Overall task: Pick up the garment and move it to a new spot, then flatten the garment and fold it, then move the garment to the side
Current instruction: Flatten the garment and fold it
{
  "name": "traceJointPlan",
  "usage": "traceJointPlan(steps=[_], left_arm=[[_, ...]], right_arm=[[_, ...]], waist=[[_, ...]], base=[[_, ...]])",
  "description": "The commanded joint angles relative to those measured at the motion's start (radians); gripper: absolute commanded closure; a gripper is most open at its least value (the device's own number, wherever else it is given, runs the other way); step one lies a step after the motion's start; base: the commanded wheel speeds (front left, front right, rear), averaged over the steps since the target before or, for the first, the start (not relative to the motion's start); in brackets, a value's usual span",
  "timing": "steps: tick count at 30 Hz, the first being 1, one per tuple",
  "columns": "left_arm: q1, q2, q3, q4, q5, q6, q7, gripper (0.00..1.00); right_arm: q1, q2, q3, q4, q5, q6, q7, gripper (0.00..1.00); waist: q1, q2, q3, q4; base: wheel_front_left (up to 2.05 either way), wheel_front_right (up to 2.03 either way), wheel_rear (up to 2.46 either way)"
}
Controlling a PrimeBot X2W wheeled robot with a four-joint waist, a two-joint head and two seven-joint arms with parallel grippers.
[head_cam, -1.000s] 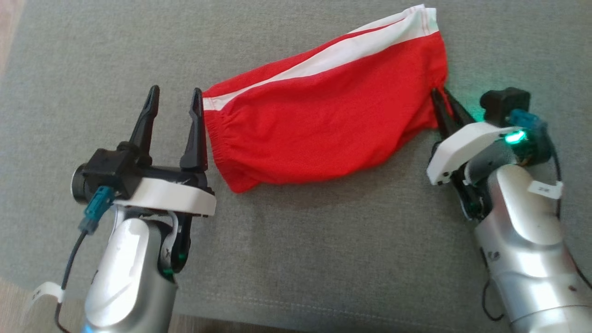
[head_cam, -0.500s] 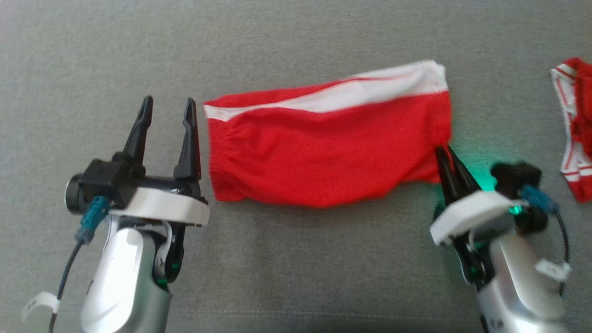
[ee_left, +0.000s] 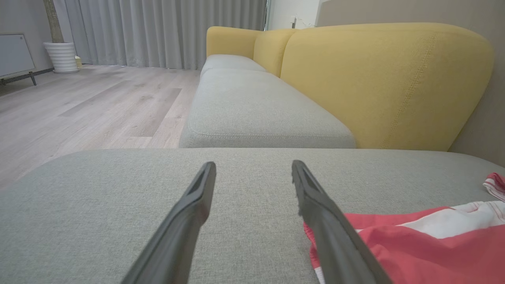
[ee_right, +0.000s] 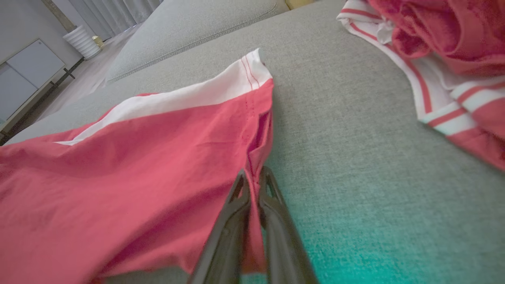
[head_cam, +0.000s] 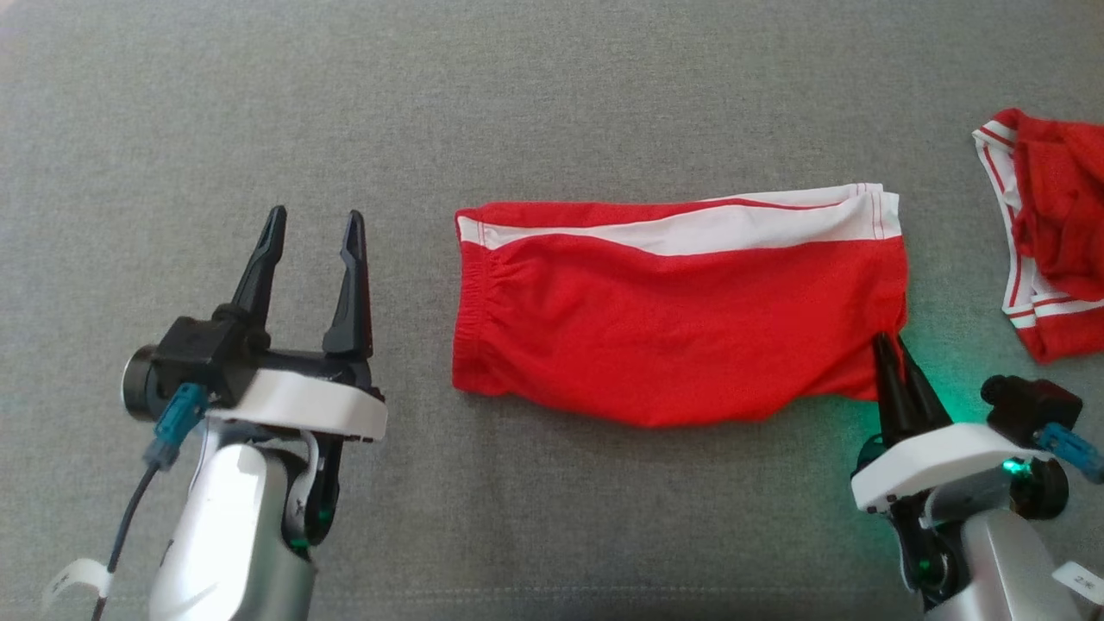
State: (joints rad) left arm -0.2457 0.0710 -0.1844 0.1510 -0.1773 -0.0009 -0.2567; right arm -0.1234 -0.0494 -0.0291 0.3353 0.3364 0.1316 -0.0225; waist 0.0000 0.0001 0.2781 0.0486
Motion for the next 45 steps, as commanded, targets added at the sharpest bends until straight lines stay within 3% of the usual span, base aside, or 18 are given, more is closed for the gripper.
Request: traceJointPlan(steps=[1,7,14,22,28,29,30,31,40,43,45], left_arm=[[-0.009,0.022,0.030,-0.029,0.005,-0.003,-0.005,0.00],[-0.009,0.018,0.016,-0.020,0.002,-0.005,-0.005,0.00],[-0.001,0.010,0.003,-0.010,-0.006,-0.007,-0.005,0.00],[-0.004,-0.003,-0.027,0.000,-0.016,-0.010,-0.005,0.00],[-0.002,-0.010,-0.035,0.001,-0.031,-0.006,-0.005,0.00],[-0.002,-0.010,-0.035,0.001,-0.030,-0.005,-0.005,0.00],[-0.002,-0.011,-0.036,0.002,-0.029,-0.004,-0.005,0.00],[-0.001,-0.011,-0.035,0.002,-0.029,-0.004,-0.005,0.00],[0.001,-0.011,-0.018,-0.003,-0.018,0.003,-0.005,0.00],[0.003,-0.007,-0.011,-0.006,-0.014,0.004,-0.005,0.00],[0.008,-0.002,-0.005,-0.007,-0.009,0.005,-0.005,0.00]], right_arm=[[-0.014,-0.001,0.018,-0.041,-0.006,-0.001,0.002,1.00],[-0.051,-0.001,0.064,-0.148,-0.050,-0.001,0.045,1.00],[-0.154,-0.001,0.277,-0.283,-0.041,-0.001,0.136,1.00],[-0.241,-0.001,0.544,-0.165,0.084,-0.001,0.158,1.00],[-0.262,-0.001,0.632,-0.056,0.133,-0.001,0.131,1.00],[-0.268,-0.001,0.643,-0.040,0.138,-0.001,0.126,0.87],[-0.273,-0.001,0.652,-0.027,0.141,-0.001,0.118,0.49],[-0.279,-0.001,0.660,-0.017,0.143,-0.001,0.111,0.00],[-0.332,-0.001,0.758,-0.067,0.150,-0.001,0.002,0.00],[-0.330,-0.001,0.707,-0.096,0.123,-0.001,-0.037,0.00],[-0.303,-0.001,0.593,-0.124,0.075,-0.001,-0.057,0.00]], waist=[[0.0000,-0.0001,-0.003,0.003],[0.0000,-0.0001,-0.031,0.022],[0.0000,-0.0001,-0.066,0.057],[0.0000,-0.0001,-0.072,0.132],[0.0000,-0.0001,-0.064,0.162],[0.0000,-0.0001,-0.063,0.165],[0.0000,-0.0001,-0.062,0.167],[0.0000,-0.0001,-0.061,0.167],[0.0000,-0.0001,-0.060,0.133],[0.0000,-0.0001,-0.065,0.112],[0.0000,-0.0001,-0.071,0.091]], base=[[0.00,0.00,0.00],[0.00,0.00,0.00],[0.00,0.00,0.00],[0.00,0.00,0.00],[0.00,0.00,0.00],[0.00,0.00,0.00],[0.00,0.00,0.00],[0.00,0.00,0.00],[0.00,0.00,0.00],[0.00,0.00,0.00],[0.00,0.00,0.00]])
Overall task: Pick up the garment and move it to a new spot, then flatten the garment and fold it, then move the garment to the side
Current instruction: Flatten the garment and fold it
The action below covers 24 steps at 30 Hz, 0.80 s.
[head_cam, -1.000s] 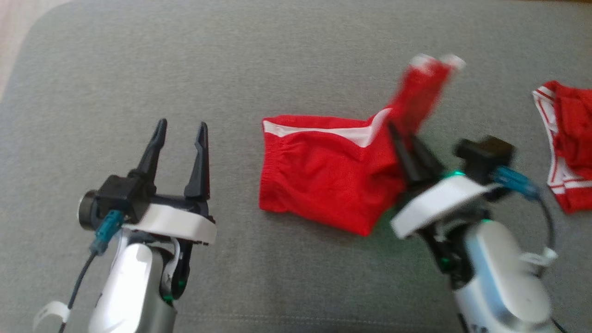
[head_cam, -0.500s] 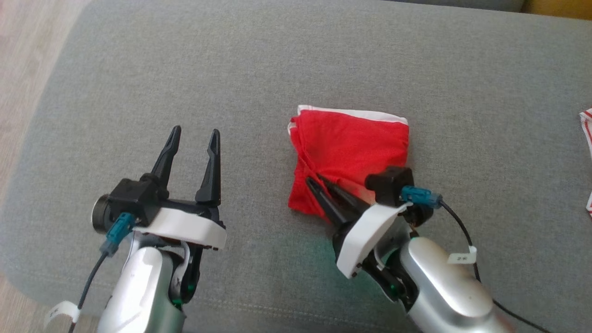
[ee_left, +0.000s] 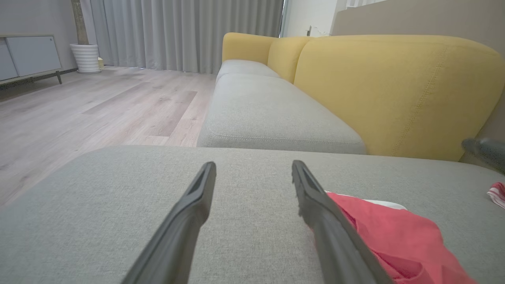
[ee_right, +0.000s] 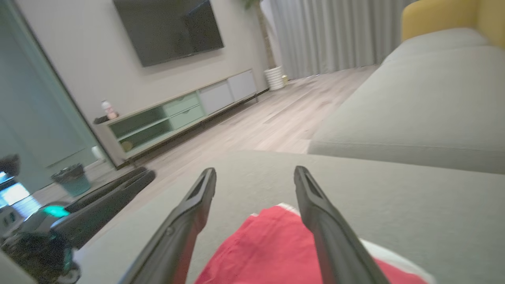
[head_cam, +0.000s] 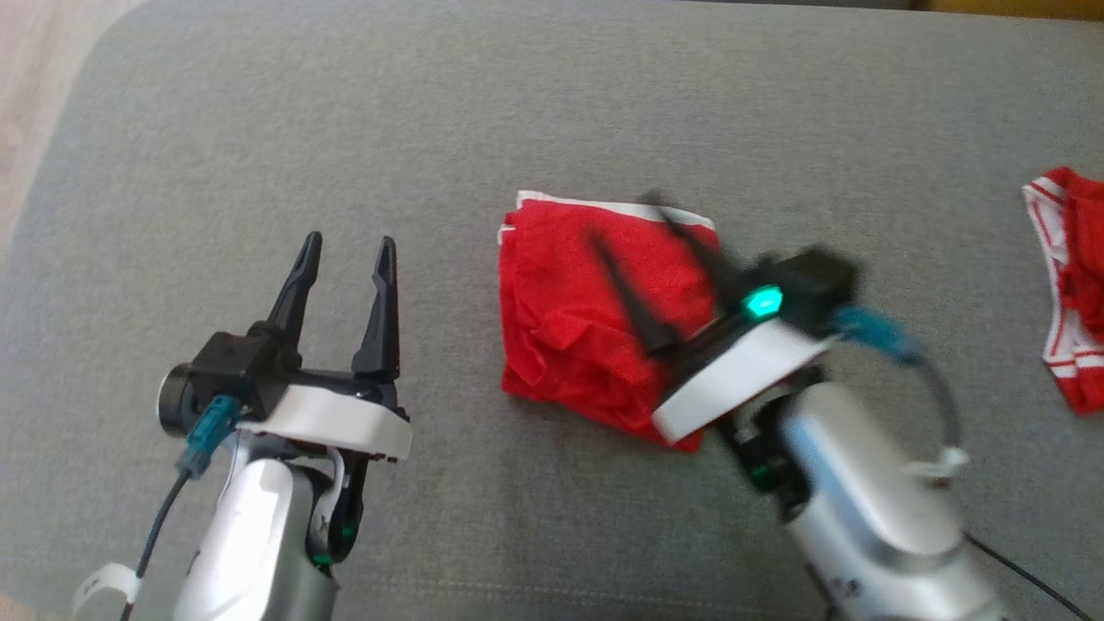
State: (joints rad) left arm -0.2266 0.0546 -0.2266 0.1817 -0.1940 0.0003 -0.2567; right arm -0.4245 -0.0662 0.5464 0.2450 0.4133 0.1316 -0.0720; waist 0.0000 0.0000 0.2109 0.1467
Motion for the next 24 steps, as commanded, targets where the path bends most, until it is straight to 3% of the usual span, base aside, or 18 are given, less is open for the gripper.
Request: traceJointPlan(steps=[1,6,7,11,16,24], left_arm=[[-0.009,0.016,0.038,-0.039,0.009,0.004,-0.005,0.00],[0.001,0.027,0.045,-0.044,0.013,0.006,-0.005,0.00],[0.005,0.032,0.046,-0.046,0.015,0.007,-0.005,0.00],[0.014,0.041,0.047,-0.047,0.016,0.007,-0.005,0.00],[0.023,0.050,0.045,-0.048,0.017,0.009,-0.005,0.00],[0.030,0.058,0.041,-0.049,0.015,0.014,-0.003,0.00]], right_arm=[[0.013,0.016,-0.028,-0.045,-0.019,-0.001,-0.010,0.00],[0.110,0.015,-0.268,-0.119,-0.116,-0.001,0.008,0.00],[0.153,0.015,-0.353,-0.155,-0.149,-0.001,0.023,0.00],[0.237,0.014,-0.475,-0.227,-0.201,-0.001,0.060,0.00],[0.319,0.013,-0.542,-0.301,-0.231,-0.001,0.097,0.00],[0.358,0.014,-0.561,-0.351,-0.236,-0.001,0.126,0.00]], waist=[[0.0000,0.0000,-0.008,-0.014],[0.0000,0.0000,-0.020,-0.044],[0.0000,0.0000,-0.024,-0.055],[0.0000,0.0000,-0.032,-0.071],[0.0000,0.0000,-0.040,-0.081],[0.0000,0.0000,-0.045,-0.085]], base=[[0.00,0.00,0.00],[0.00,0.00,0.00],[0.00,0.00,0.00],[0.00,0.00,0.00],[0.00,0.00,0.00],[0.00,0.00,0.00]])
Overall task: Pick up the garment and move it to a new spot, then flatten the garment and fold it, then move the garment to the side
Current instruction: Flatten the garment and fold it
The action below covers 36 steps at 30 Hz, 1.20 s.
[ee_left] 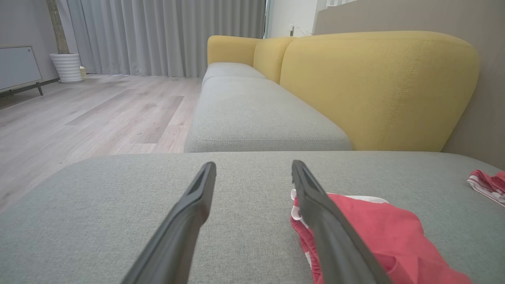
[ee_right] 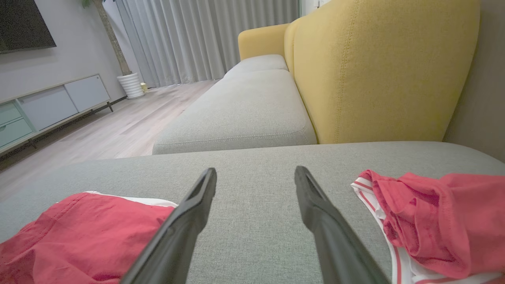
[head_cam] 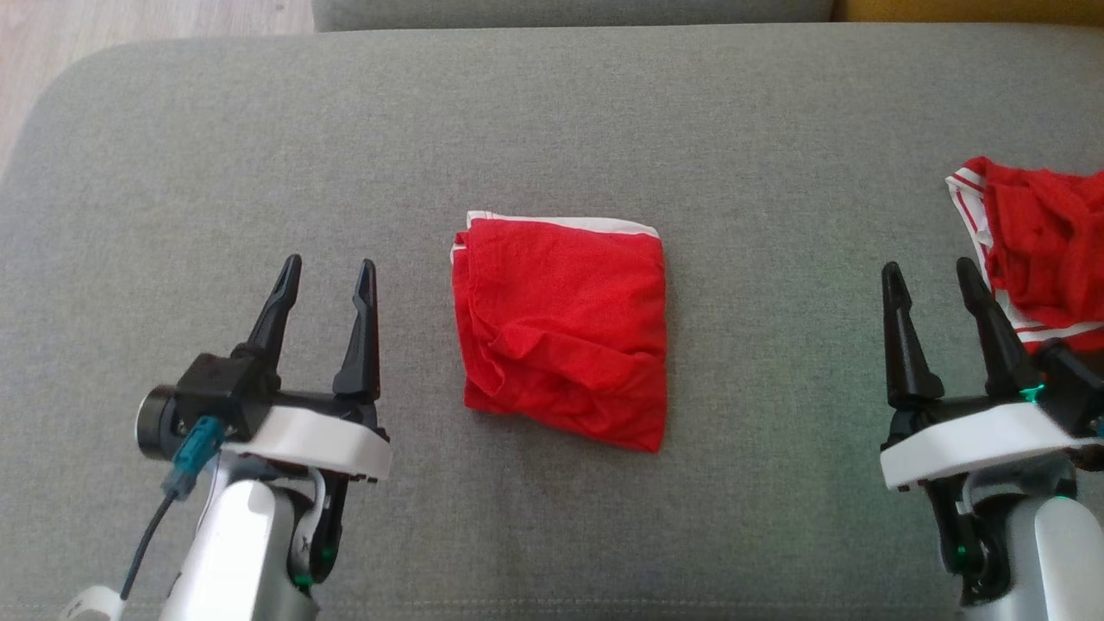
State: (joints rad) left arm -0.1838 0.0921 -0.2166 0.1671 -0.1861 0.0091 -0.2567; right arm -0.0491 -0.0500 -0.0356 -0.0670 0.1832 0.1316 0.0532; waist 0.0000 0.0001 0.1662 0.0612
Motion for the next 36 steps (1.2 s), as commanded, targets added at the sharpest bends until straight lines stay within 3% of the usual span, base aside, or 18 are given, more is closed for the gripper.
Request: traceJointPlan(steps=[1,10,13,18,30,36], left_arm=[[-0.013,0.021,0.030,-0.035,0.007,0.006,-0.003,0.00],[-0.013,0.025,0.019,-0.041,0.003,0.010,0.001,0.00],[-0.018,0.025,0.014,-0.042,0.002,0.010,0.001,0.00],[-0.036,0.021,0.003,-0.046,0.001,0.009,0.001,0.00],[-0.084,-0.002,-0.023,-0.030,-0.012,0.004,-0.003,0.00],[-0.093,-0.009,-0.023,-0.031,-0.015,0.006,-0.005,0.00]], right_arm=[[-0.015,-0.002,0.021,-0.042,-0.006,-0.001,0.003,0.00],[-0.013,-0.001,0.019,-0.048,-0.011,-0.001,0.020,0.00],[-0.025,-0.001,0.031,-0.029,-0.006,-0.001,0.032,1.00],[-0.100,-0.004,0.126,0.062,0.000,-0.001,0.036,1.00],[-0.336,-0.002,0.523,0.435,0.118,-0.001,-0.057,1.00],[-0.390,-0.001,0.666,0.516,0.204,-0.001,-0.092,1.00]], waist=[[0.0000,-0.0001,-0.001,0.001],[0.0000,-0.0001,-0.001,0.007],[0.0000,-0.0001,0.004,0.016],[0.0000,-0.0001,0.028,0.043],[0.0000,-0.0001,0.093,0.134],[0.0000,-0.0001,0.115,0.150]], base=[[0.00,0.00,0.00],[0.00,0.00,0.00],[0.00,0.00,0.00],[0.00,0.00,0.00],[0.00,0.00,0.00],[0.00,0.00,0.00]])
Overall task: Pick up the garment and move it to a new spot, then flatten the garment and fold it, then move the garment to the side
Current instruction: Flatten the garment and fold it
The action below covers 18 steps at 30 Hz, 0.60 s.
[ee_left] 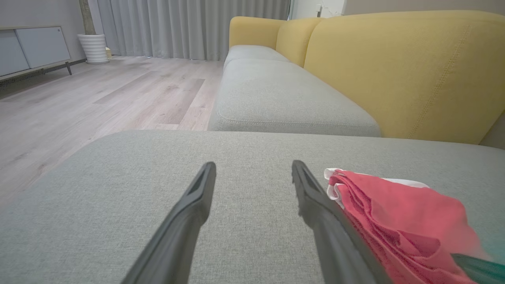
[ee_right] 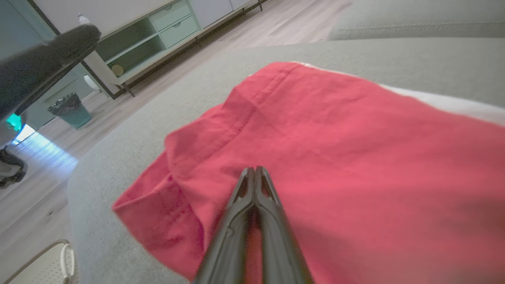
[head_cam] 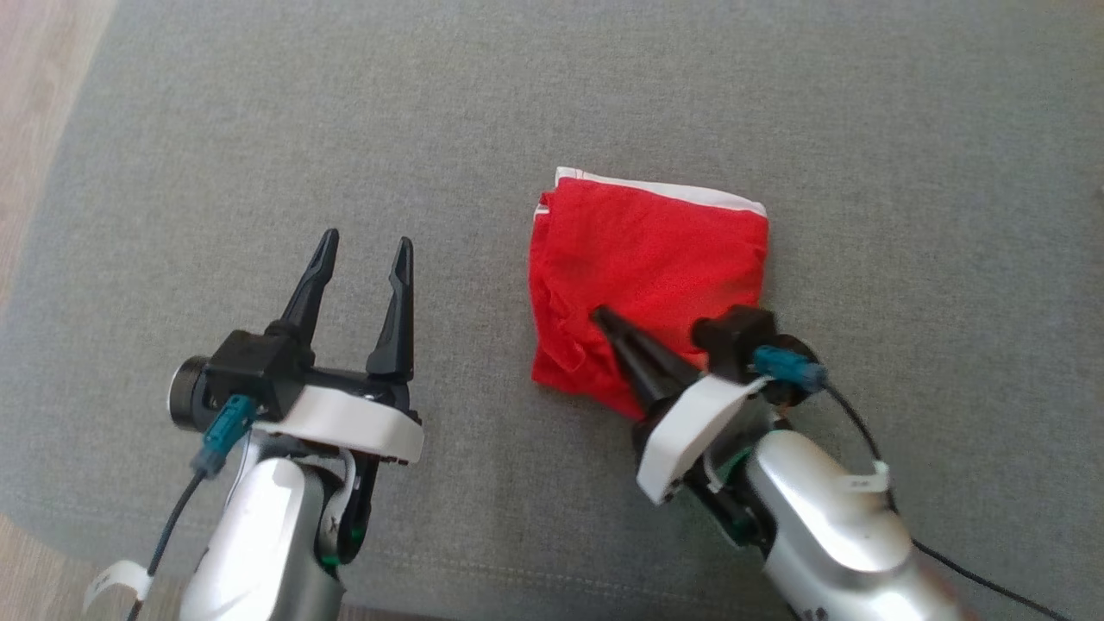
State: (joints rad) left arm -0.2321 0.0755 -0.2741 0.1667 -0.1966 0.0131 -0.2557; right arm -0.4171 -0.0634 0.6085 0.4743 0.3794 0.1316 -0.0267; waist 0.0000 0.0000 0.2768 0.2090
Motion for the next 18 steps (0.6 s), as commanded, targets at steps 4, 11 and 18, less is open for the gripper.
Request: traceJointPlan(steps=[4,11,18], left_arm=[[-0.050,0.005,0.037,-0.035,-0.003,0.001,-0.006,0.00],[-0.053,0.000,0.040,-0.036,0.002,-0.004,-0.006,0.00],[-0.037,-0.002,0.053,-0.034,0.008,-0.001,-0.006,0.00]], right_arm=[[-0.049,0.013,0.092,0.007,0.036,-0.001,-0.021,1.00],[-0.096,0.013,0.242,0.062,0.116,-0.001,-0.047,1.00],[-0.124,0.013,0.315,0.079,0.179,-0.001,-0.091,1.00]], waist=[[0.0000,0.0000,0.013,0.005],[0.0000,0.0000,0.019,0.006],[0.0000,0.0000,-0.003,-0.019]], base=[[0.00,0.00,0.00],[0.00,0.00,0.00],[0.00,0.00,0.00]])
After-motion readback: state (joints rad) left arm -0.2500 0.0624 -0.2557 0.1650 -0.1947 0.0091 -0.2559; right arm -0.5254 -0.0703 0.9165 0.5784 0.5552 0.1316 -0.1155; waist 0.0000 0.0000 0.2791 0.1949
